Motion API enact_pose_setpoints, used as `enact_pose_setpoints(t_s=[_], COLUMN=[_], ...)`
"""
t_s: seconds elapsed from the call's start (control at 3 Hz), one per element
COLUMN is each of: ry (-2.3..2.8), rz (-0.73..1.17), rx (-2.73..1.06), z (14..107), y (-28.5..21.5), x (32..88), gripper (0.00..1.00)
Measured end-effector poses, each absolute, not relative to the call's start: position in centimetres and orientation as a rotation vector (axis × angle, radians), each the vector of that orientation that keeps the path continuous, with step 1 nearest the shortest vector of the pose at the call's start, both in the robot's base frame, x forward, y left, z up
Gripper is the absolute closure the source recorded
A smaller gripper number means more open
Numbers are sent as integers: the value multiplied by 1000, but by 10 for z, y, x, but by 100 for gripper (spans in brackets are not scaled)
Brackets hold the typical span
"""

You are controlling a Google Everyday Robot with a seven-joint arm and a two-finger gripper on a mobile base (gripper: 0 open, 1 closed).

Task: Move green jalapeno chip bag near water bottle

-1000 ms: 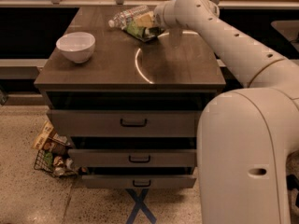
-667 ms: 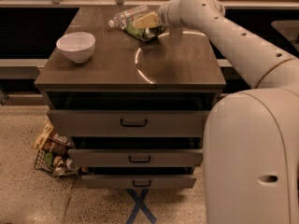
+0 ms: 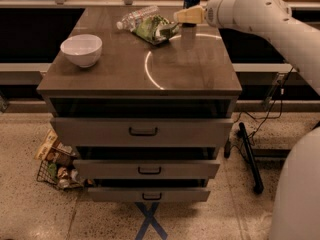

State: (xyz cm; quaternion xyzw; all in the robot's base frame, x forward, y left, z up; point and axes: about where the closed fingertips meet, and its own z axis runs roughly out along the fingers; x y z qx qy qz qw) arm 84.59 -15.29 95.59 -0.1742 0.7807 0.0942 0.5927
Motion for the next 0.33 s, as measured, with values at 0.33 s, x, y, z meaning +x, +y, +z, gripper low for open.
enact_pose_setpoints(t_s=[0.33], ry=[1815], rz=[219], rx=[-405], z=[956], y=[-153], x=[846], gripper=[0])
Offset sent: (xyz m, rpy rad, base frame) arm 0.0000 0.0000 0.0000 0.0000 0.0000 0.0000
